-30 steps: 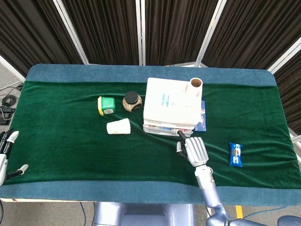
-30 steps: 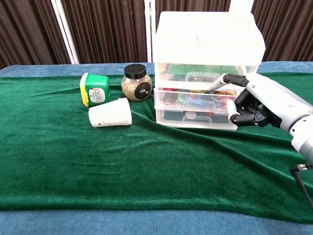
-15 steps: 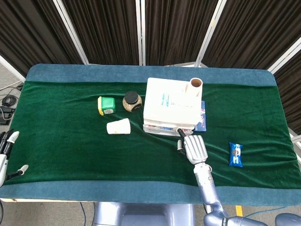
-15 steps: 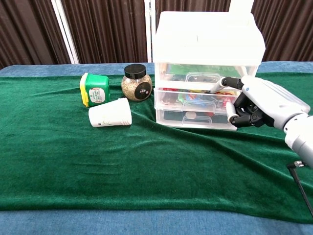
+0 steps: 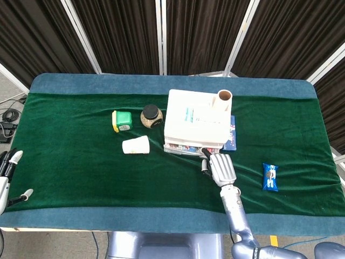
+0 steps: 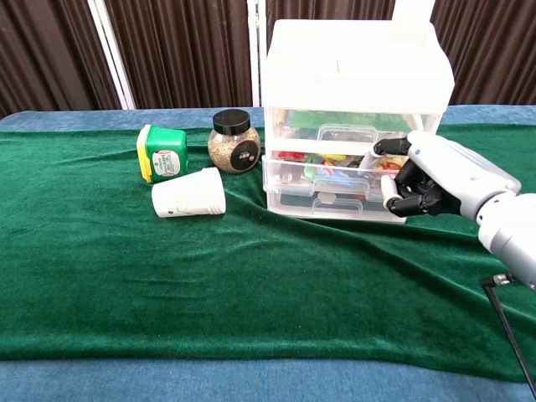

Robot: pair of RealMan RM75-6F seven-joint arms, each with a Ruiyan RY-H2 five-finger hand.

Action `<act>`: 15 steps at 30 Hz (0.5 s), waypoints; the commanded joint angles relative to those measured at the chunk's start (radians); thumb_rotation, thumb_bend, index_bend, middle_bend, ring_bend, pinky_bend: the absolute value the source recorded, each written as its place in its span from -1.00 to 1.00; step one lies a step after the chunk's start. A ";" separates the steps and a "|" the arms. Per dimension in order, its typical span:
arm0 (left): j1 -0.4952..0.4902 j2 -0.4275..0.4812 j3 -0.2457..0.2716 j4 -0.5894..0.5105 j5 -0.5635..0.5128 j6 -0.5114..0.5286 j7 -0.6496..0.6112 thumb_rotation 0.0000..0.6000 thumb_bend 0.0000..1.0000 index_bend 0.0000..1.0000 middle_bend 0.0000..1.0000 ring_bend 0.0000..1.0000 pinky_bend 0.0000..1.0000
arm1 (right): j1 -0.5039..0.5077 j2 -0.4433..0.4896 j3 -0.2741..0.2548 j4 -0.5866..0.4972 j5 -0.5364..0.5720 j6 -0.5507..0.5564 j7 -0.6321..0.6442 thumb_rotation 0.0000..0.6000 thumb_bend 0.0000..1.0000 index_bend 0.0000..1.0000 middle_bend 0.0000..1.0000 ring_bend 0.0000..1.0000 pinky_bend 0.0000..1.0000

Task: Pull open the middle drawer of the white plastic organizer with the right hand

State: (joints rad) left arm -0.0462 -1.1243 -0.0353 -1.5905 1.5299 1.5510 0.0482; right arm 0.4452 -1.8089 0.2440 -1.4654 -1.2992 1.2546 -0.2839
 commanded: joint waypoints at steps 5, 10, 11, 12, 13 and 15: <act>0.000 0.000 0.000 0.000 0.000 0.000 0.001 1.00 -0.85 -1.00 -1.00 -1.00 -1.00 | 0.001 0.009 -0.007 -0.017 0.005 0.005 -0.006 1.00 0.28 -0.05 0.90 0.98 0.72; 0.000 -0.001 0.000 0.000 -0.001 0.000 0.002 1.00 -0.85 -1.00 -1.00 -1.00 -1.00 | -0.001 0.014 -0.017 -0.027 0.008 0.008 -0.018 1.00 0.28 0.00 0.90 0.98 0.72; 0.000 -0.001 0.000 0.001 -0.001 0.000 0.002 1.00 -0.85 -1.00 -1.00 -1.00 -1.00 | -0.003 0.016 -0.020 -0.031 0.007 0.011 -0.020 1.00 0.28 0.00 0.90 0.98 0.72; 0.000 -0.001 -0.001 0.001 -0.001 0.000 0.001 1.00 -0.85 -1.00 -1.00 -1.00 -1.00 | -0.004 0.018 -0.022 -0.035 0.006 0.014 -0.021 1.00 0.29 0.00 0.90 0.98 0.72; 0.000 -0.001 -0.001 0.001 -0.001 0.000 0.001 1.00 -0.85 -1.00 -1.00 -1.00 -1.00 | -0.005 0.019 -0.024 -0.038 0.006 0.016 -0.024 1.00 0.29 0.00 0.90 0.98 0.72; 0.000 -0.001 -0.001 0.001 -0.002 -0.001 0.002 1.00 -0.85 -1.00 -1.00 -1.00 -1.00 | -0.009 0.024 -0.031 -0.046 0.000 0.024 -0.025 1.00 0.29 0.00 0.90 0.99 0.72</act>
State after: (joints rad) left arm -0.0463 -1.1255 -0.0361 -1.5889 1.5282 1.5503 0.0500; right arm 0.4378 -1.7873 0.2157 -1.5078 -1.2963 1.2751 -0.3083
